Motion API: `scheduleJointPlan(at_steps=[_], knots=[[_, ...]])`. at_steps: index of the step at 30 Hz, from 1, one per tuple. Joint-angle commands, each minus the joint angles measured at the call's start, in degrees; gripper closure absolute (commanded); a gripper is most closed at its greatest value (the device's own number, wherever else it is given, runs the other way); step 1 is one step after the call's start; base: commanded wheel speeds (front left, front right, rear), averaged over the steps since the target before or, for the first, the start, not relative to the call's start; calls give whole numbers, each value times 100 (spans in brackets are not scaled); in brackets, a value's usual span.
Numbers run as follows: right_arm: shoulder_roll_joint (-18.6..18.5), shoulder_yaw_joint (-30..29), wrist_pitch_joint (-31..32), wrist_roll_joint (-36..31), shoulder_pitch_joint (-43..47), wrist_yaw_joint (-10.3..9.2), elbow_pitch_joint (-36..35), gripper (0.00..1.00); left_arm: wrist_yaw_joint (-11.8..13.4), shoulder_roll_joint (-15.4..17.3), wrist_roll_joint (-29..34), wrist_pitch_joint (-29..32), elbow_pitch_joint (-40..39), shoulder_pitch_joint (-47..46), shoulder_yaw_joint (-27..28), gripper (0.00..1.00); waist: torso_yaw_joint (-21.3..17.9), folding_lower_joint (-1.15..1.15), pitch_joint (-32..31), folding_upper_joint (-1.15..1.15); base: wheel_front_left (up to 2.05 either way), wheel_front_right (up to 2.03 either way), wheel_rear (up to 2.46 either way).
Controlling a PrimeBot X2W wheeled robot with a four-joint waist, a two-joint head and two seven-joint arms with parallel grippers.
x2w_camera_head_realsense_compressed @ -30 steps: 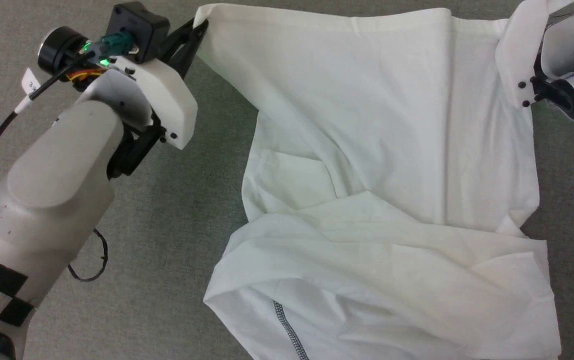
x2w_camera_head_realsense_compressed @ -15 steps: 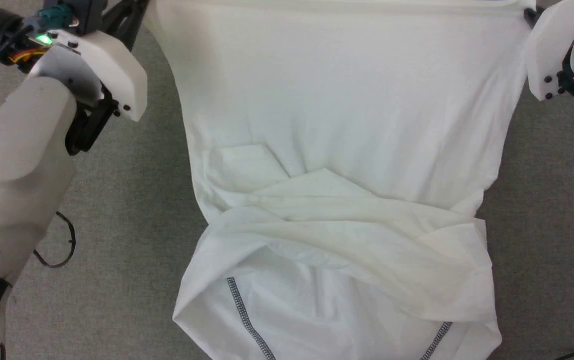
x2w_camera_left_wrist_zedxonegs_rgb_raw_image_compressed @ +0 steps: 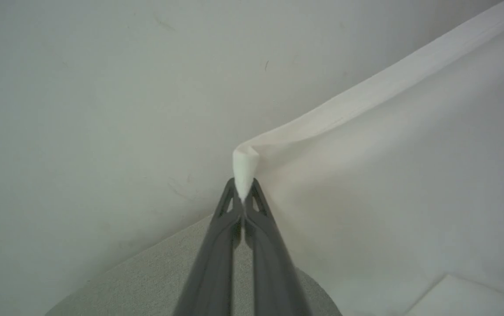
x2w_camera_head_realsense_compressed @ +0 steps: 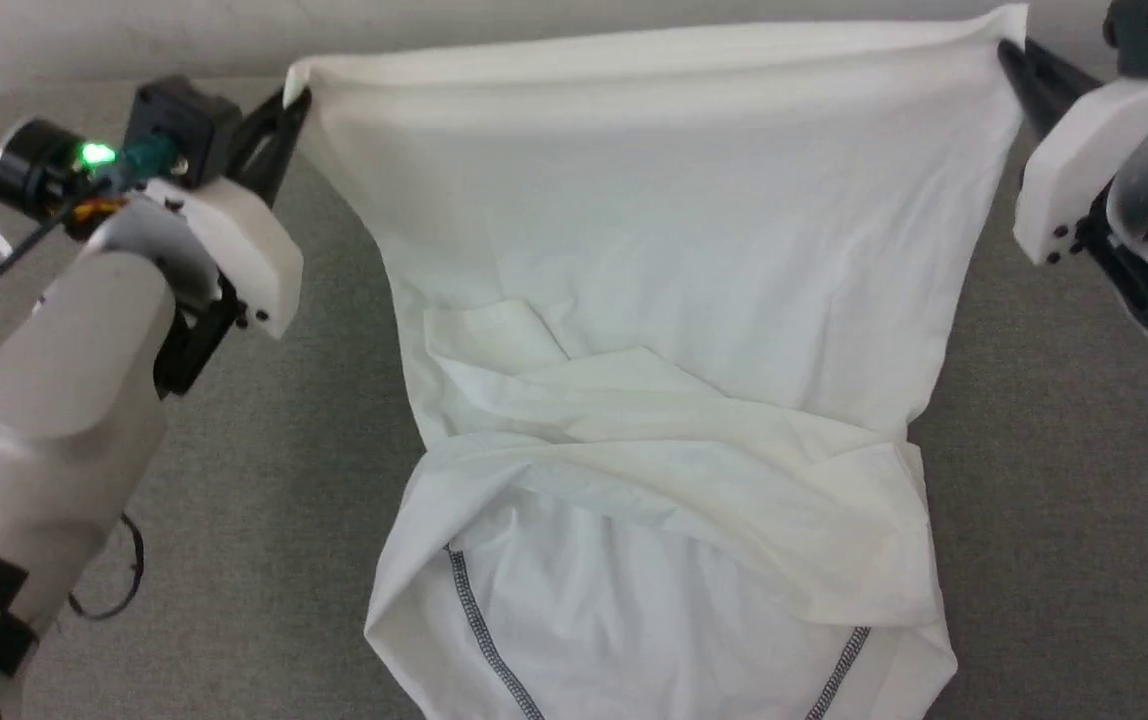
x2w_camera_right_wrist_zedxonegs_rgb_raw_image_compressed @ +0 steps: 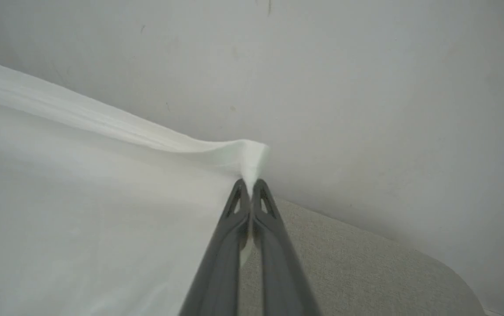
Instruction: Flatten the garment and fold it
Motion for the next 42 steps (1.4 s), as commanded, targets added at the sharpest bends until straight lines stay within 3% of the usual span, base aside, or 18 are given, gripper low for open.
scheduleJointPlan(at_steps=[1,7,10,17,22,30,41,42], knots=[[-62,11,-56,84,161,-14,-70,100,0,89,4,-44,-64,181,-22,100,18,0,-474,0,0,0,0],[-373,89,-157,526,1185,-14,-845,100,224,551,-175,-113,-1107,1218,-56,100,103,0,-1101,0,0,0,0],[-546,0,-44,706,1813,-14,-1405,100,488,949,-216,75,-1931,1835,-154,100,124,0,-1300,0,0,0,0],[-963,-208,668,922,3563,-14,-3010,100,1183,1886,-379,697,-3931,3333,-536,100,132,0,-1489,0,0,0,0],[-1208,-402,1336,961,4739,-14,-3986,100,1441,2266,-501,960,-4684,4102,-861,100,148,0,-1521,0,0,0,0],[-1577,-437,2314,960,5896,-14,-4826,100,1446,2263,-392,1273,-4816,4579,-1379,100,159,0,-1586,0,0,0,0],[-1765,-308,2698,785,6250,-14,-4772,100,1087,2161,-410,1321,-4019,4697,-1662,100,203,0,-1507,0,0,0,0],[-1738,-319,2766,846,6281,-14,-4715,100,1074,2123,-448,1339,-3969,4710,-1671,71,206,0,-1504,0,0,0,0]])
